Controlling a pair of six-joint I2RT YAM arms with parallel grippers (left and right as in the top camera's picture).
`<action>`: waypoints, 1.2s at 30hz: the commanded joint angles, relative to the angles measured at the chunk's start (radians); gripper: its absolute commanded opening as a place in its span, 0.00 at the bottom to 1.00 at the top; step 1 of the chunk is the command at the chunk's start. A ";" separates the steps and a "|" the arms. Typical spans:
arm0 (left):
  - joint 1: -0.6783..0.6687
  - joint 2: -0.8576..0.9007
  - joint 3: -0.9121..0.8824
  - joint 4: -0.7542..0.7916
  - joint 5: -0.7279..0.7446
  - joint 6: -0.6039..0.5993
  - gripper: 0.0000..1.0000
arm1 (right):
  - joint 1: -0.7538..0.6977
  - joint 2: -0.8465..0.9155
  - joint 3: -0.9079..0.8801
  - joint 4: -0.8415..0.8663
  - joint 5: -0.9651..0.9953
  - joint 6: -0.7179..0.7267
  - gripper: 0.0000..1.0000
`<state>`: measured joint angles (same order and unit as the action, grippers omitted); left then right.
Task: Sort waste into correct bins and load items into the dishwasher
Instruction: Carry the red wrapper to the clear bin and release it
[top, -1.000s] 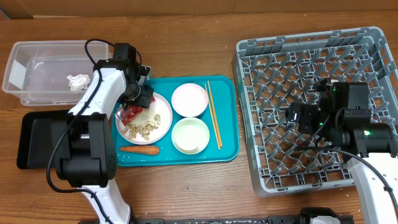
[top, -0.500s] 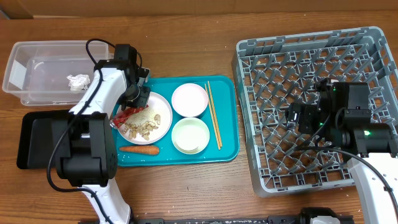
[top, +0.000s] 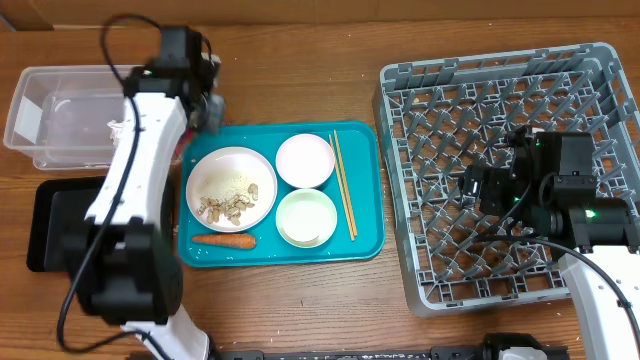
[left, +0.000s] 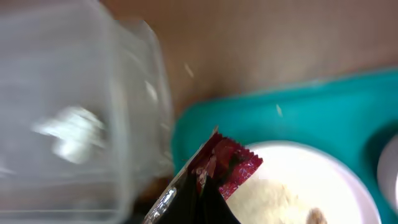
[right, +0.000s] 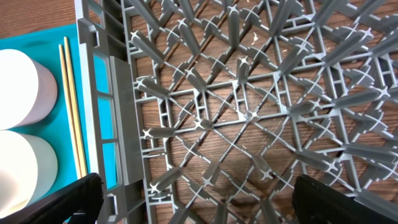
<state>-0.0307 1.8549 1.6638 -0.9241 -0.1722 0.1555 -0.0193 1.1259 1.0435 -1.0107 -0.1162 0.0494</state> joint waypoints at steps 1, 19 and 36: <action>0.032 -0.047 0.028 0.060 -0.100 -0.039 0.04 | -0.005 -0.009 0.029 0.005 -0.005 0.004 1.00; 0.222 0.034 0.027 0.245 -0.093 -0.162 0.52 | -0.005 -0.009 0.029 0.005 -0.005 0.004 1.00; 0.018 -0.124 0.059 -0.171 0.164 -0.170 0.63 | -0.005 -0.009 0.029 0.005 -0.005 0.004 1.00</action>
<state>0.0338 1.7752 1.6943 -1.0348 -0.1131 -0.0017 -0.0193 1.1259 1.0435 -1.0103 -0.1162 0.0498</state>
